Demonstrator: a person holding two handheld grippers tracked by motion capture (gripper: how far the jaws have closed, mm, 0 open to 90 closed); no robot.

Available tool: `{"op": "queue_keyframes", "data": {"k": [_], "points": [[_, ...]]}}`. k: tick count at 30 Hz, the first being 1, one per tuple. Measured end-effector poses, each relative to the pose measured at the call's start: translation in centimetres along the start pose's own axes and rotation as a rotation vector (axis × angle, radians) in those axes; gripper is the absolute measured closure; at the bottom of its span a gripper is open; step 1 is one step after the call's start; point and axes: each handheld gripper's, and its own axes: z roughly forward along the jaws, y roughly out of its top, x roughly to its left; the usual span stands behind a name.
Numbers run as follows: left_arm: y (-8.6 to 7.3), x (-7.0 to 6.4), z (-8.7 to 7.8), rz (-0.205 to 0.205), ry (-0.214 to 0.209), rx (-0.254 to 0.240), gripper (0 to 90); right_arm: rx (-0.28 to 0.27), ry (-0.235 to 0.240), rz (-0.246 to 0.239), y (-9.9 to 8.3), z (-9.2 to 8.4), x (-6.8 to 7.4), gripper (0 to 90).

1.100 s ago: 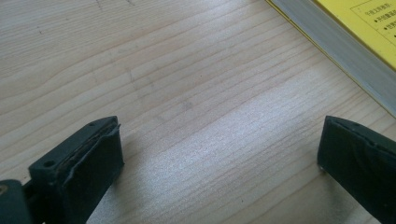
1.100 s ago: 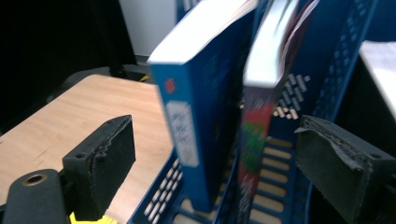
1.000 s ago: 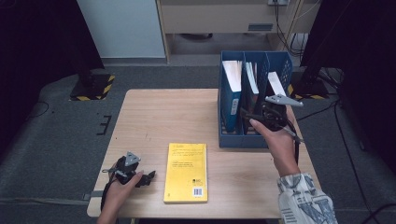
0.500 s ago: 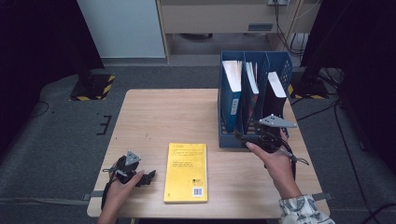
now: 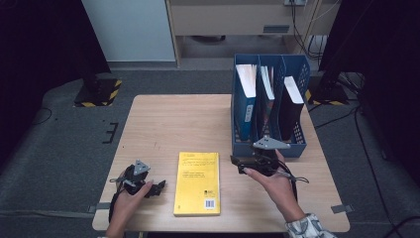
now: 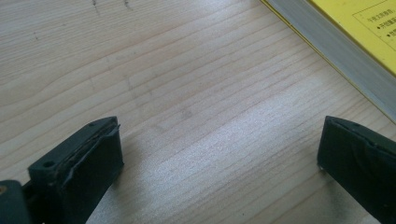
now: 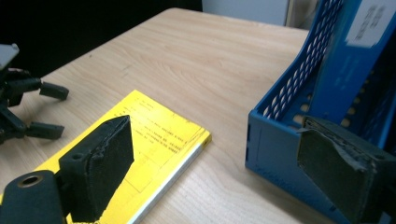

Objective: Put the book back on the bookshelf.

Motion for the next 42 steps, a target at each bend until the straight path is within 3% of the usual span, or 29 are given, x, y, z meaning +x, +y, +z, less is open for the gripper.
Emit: {"op": "queue_keyframes", "data": {"k": [7,18,22,33,42], "points": [[0.0,0.0,0.0,0.008,-0.009,-0.001,0.0,0.038,-0.007,-0.017,-1.0,1.0,0.7,12.1],[0.2,-0.1,0.0,-0.006,-0.008,-0.009,2.8,0.104,0.067,-0.049,-2.4,2.7,3.0,12.6],[0.4,-0.4,-0.1,0.006,-0.024,-0.007,4.3,0.131,0.089,-0.068,-2.9,3.4,3.8,17.1],[1.4,-1.2,-0.5,0.004,-0.078,-0.068,5.7,0.224,0.15,-0.135,-4.7,5.4,5.9,25.8],[3.5,-2.9,-0.2,0.035,-0.13,-0.052,10.0,0.251,0.153,-0.114,-5.3,6.2,5.9,24.8]]}}
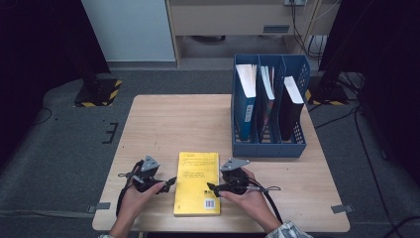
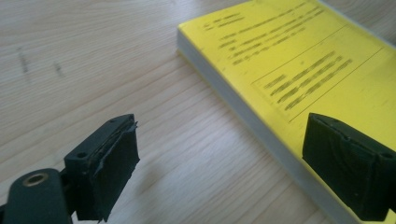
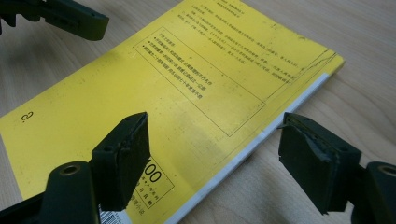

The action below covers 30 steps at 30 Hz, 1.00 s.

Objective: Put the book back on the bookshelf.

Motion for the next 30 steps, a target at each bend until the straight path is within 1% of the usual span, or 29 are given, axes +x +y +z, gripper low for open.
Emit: {"op": "queue_keyframes", "data": {"k": [2,4,6,8,10,13,14,15,17,19,21,23,25,29,30], "points": [[0.7,-0.4,0.7,0.01,-0.021,0.01,10.1,0.01,0.01,0.011,-0.1,0.3,-0.1,24.7],[1.3,-0.7,1.4,0.028,-0.027,0.018,10.6,0.019,0.014,0.004,-0.2,0.6,0.0,24.5],[1.8,-0.8,2.1,0.031,-0.031,0.027,10.8,0.031,0.023,-0.01,-0.3,0.7,0.2,24.2],[2.3,-0.7,2.7,0.034,-0.031,0.032,10.7,0.036,0.02,-0.016,-0.4,0.9,0.5,23.6],[2.7,-0.6,3.4,0.024,-0.045,0.035,10.6,0.052,0.026,-0.026,-0.5,1.1,0.7,22.4],[3.6,-0.4,4.1,0.036,-0.034,0.035,10.3,0.078,0.03,-0.039,-0.6,1.3,1.1,20.7],[3.9,-0.3,4.3,0.04,-0.037,0.035,10.2,0.076,0.023,-0.05,-0.7,1.4,1.2,19.6],[4.2,-0.2,4.6,0.046,-0.038,0.044,10.1,0.077,0.017,-0.058,-0.7,1.5,1.3,19.0],[4.7,0.0,5.2,0.056,-0.036,0.052,9.6,0.073,0.01,-0.062,-0.8,1.5,1.4,17.4],[5.2,0.2,5.7,0.061,-0.034,0.054,9.6,0.066,0.006,-0.051,-1.0,1.6,1.4,16.2],[5.6,0.5,6.2,0.054,-0.041,0.053,9.6,0.061,0.009,-0.035,-1.1,1.7,1.3,15.0],[5.9,0.6,6.8,0.046,-0.047,0.055,9.7,0.057,0.015,-0.008,-1.3,1.8,1.2,14.1],[6.1,0.7,7.2,0.049,-0.049,0.063,9.7,0.052,0.022,0.015,-1.4,1.8,1.0,13.8],[6.3,0.8,7.8,0.056,-0.057,0.082,9.9,0.049,0.019,0.01,-1.5,1.8,1.1,14.0],[6.2,0.8,7.9,0.044,-0.066,0.082,9.8,0.049,0.019,0.01,-1.5,1.8,1.1,14.0]]}}
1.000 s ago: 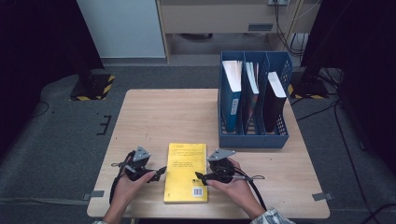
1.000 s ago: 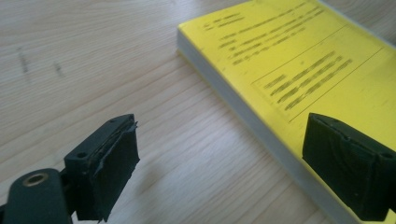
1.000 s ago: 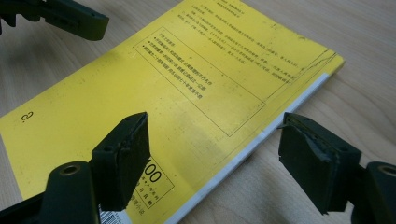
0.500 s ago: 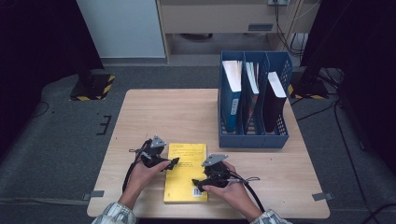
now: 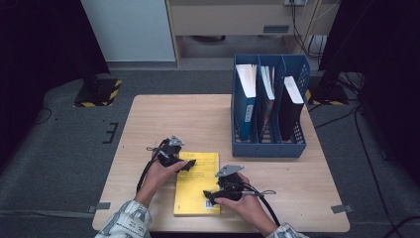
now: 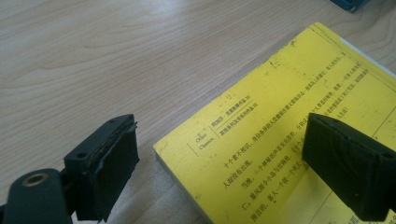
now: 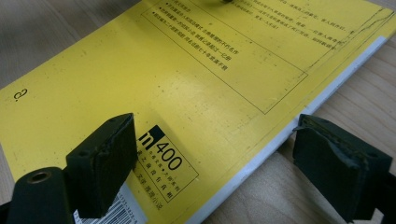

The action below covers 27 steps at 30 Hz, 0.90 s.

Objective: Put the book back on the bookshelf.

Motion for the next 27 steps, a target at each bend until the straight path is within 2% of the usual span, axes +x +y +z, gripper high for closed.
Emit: {"op": "queue_keyframes", "data": {"k": [5,9,13,18,21,27], "points": [[-0.1,-0.1,0.3,-0.025,-0.041,0.013,9.9,-0.003,0.002,0.002,-0.1,0.0,0.0,13.8],[-0.1,-0.2,0.2,-0.039,-0.037,0.015,9.2,-0.004,0.001,0.001,-0.1,0.0,0.0,13.8],[-0.5,-0.3,-0.1,-0.036,-0.033,0.008,9.8,-0.006,-0.002,-0.001,-0.1,0.0,0.0,13.7],[-0.6,-0.8,-0.7,-0.02,0.005,-0.016,15.1,-0.006,-0.003,0.002,-0.1,0.0,0.0,13.7],[-0.7,-0.9,-1.0,-0.032,0.004,-0.032,16.1,-0.006,-0.004,0.004,-0.1,0.0,0.1,13.6],[-1.2,-1.0,-1.0,-0.046,-0.002,-0.023,16.2,-0.01,-0.005,0.007,-0.2,0.1,0.1,13.5]]}}
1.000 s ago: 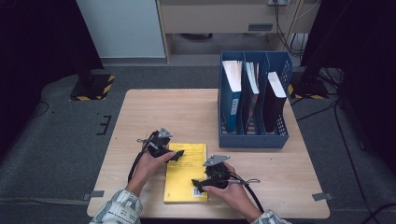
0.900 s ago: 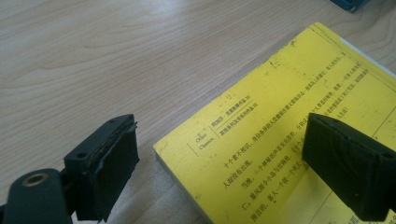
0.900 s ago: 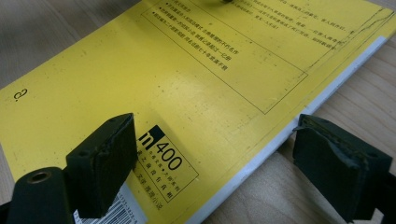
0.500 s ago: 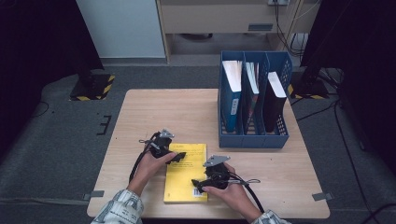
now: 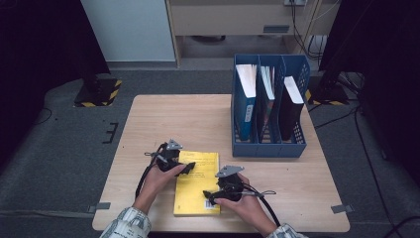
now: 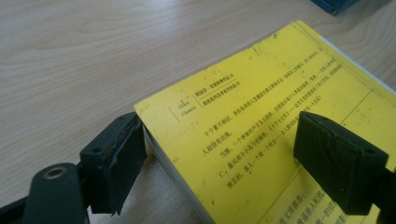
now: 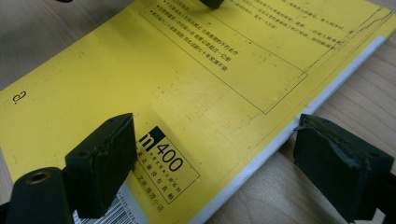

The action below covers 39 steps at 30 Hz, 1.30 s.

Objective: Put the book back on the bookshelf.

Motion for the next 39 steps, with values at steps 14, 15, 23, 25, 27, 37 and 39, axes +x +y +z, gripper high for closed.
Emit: {"op": "queue_keyframes", "data": {"k": [14,15,23,25,27,37,39], "points": [[-2.0,-1.6,-1.5,-0.03,-0.047,-0.027,18.8,-0.007,-0.002,0.007,-0.1,0.0,0.1,13.2],[-2.1,-1.8,-1.6,-0.033,-0.051,-0.036,19.5,-0.01,-0.003,0.004,-0.1,0.0,0.0,13.2],[-2.8,-3.0,-2.8,-0.038,-0.069,-0.058,21.1,-0.017,-0.007,0.01,-0.2,0.1,0.1,12.9],[-3.3,-3.2,-2.9,-0.037,-0.074,-0.044,21.5,-0.02,-0.009,0.011,-0.2,0.1,0.1,12.9],[-3.8,-3.3,-3.1,-0.034,-0.081,-0.043,23.0,-0.022,-0.011,0.013,-0.2,0.1,0.2,12.8],[-4.2,-3.9,-3.6,-0.056,-0.099,-0.045,27.2,-0.027,-0.011,0.02,-0.3,0.1,0.2,12.2],[-3.9,-3.9,-3.6,-0.055,-0.098,-0.047,29.4,-0.028,-0.014,0.021,-0.3,0.1,0.3,11.9]]}}
